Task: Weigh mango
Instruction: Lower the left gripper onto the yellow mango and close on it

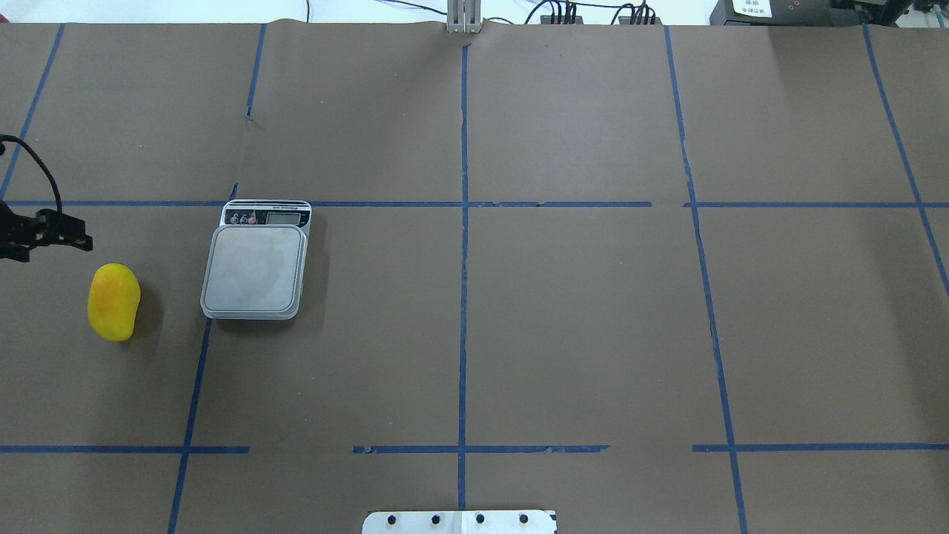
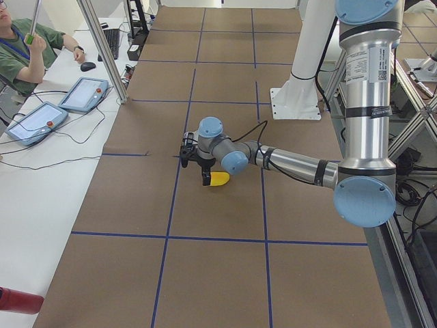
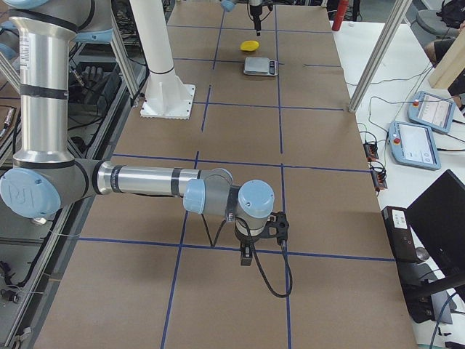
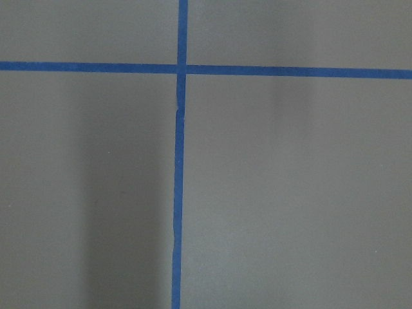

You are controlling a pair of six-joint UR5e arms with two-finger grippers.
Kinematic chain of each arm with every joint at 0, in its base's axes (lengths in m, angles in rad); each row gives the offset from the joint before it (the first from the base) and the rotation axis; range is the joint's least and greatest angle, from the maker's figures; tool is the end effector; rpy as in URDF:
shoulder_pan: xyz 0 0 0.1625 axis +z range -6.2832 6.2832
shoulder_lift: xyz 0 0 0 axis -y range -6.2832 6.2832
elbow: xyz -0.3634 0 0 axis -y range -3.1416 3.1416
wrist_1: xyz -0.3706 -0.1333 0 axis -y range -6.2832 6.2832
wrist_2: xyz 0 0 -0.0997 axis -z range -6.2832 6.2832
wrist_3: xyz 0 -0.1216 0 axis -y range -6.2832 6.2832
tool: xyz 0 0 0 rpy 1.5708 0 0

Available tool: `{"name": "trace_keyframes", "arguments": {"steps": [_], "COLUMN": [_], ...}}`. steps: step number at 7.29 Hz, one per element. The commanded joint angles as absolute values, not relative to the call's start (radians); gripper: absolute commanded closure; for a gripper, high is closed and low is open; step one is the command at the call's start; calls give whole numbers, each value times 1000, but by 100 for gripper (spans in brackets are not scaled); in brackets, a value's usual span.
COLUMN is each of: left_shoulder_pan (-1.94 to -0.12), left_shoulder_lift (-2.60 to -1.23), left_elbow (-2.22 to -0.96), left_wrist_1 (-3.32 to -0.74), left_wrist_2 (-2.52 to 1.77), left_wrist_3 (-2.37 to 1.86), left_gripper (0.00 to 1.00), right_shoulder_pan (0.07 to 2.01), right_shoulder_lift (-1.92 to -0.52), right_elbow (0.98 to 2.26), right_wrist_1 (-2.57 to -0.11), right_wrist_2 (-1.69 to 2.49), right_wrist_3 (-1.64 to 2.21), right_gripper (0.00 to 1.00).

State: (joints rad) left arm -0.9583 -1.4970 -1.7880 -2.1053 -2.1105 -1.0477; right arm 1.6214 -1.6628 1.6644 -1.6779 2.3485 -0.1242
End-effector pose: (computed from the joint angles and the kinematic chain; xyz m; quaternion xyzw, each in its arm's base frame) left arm 0.2198 -0.4360 0.4907 0.0307 0.4062 -0.1097 0.9067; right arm 0.0695 -0.4243 0.6204 -0.0156 -0.3814 -0.0140 0.9242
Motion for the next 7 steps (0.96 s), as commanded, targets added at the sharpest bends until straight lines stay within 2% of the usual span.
{"name": "trace_keyframes", "arguments": {"steps": [1, 5, 6, 7], "left_shoulder_pan": [-876, -818, -818, -821], "left_shoulder_lift": [-1497, -1512, -1525, -1525], "left_elbow": [-1746, -1695, -1700, -1713], "left_wrist_1": [-2166, -2175, -2172, -2169], "left_wrist_2": [-2060, -2054, -2059, -2063], "left_wrist_3": [-1117, -1118, -1121, -1120], "left_gripper": [0, 0, 14, 87], "right_shoulder_pan": [1621, 1621, 1621, 1621], "right_shoulder_lift": [-1663, -1663, -1663, -1663], "right_elbow": [1664, 1664, 1664, 1664], "right_wrist_1": [-1677, -1678, -1678, -1678], "right_wrist_2": [2349, 2349, 2349, 2349], "right_wrist_3": [-124, -124, -124, -124], "right_gripper": [0, 0, 0, 0]}}
